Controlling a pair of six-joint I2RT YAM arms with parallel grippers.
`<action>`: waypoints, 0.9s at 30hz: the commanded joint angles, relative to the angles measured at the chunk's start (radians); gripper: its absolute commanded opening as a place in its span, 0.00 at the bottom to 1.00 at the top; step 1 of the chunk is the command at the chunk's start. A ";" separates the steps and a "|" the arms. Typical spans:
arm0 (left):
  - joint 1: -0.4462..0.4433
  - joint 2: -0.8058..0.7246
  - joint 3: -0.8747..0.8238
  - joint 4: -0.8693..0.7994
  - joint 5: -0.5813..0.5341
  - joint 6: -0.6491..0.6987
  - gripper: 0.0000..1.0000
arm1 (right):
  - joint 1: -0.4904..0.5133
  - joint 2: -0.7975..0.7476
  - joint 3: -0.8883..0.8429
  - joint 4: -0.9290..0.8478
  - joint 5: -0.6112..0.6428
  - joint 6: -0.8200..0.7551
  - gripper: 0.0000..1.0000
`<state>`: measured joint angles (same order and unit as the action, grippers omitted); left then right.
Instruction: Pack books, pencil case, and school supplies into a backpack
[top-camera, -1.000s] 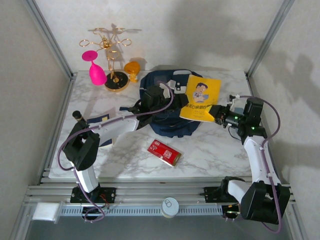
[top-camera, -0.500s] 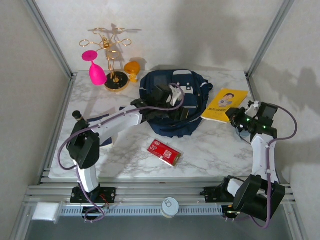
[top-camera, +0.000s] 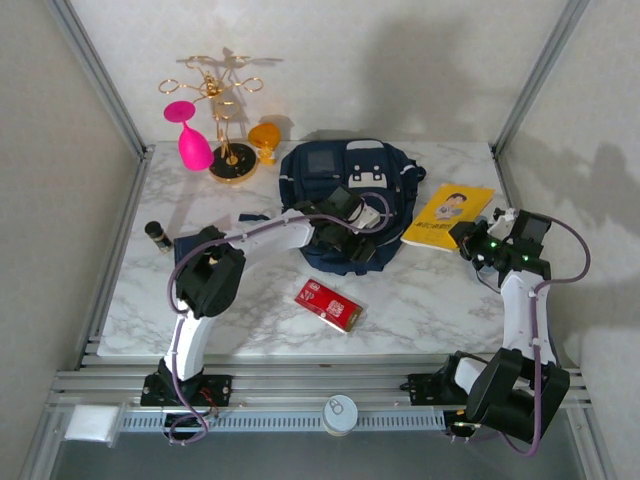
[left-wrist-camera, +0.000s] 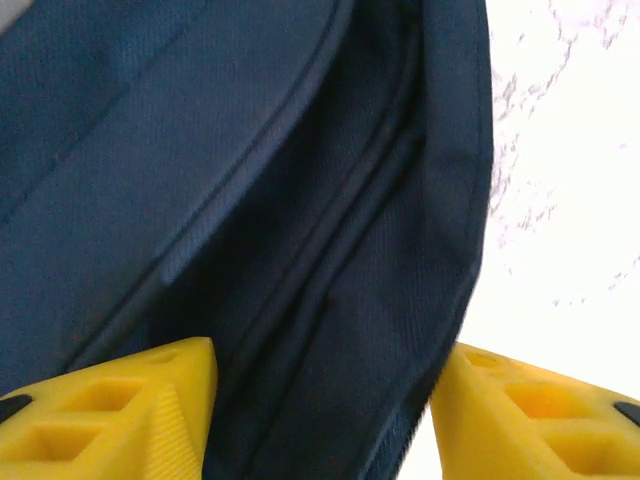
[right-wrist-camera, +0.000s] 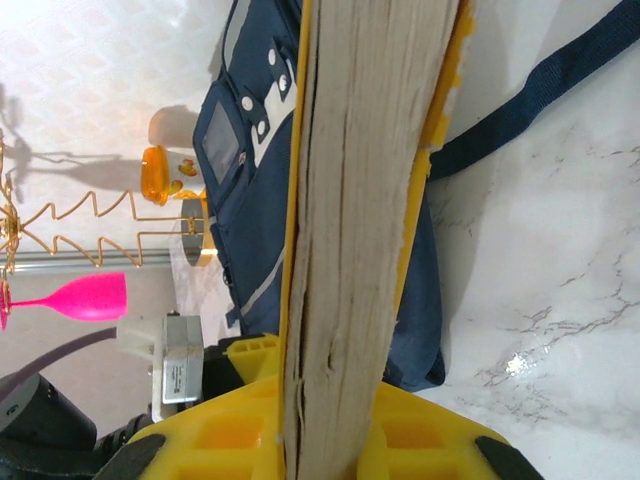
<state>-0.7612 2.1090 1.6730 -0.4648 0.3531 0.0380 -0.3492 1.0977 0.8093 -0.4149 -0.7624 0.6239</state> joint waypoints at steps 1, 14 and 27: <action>0.024 0.013 0.055 0.006 0.009 0.009 0.53 | -0.003 -0.009 0.005 0.060 -0.049 -0.019 0.00; 0.046 0.051 0.167 -0.069 0.043 0.028 0.15 | -0.002 -0.009 0.026 -0.004 -0.045 -0.051 0.00; 0.051 -0.160 0.282 0.076 -0.150 0.059 0.00 | 0.063 -0.125 -0.073 -0.065 -0.111 -0.017 0.00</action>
<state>-0.7227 2.0636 1.8984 -0.5121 0.2844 0.0757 -0.3340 1.0000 0.7788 -0.5320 -0.7868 0.5919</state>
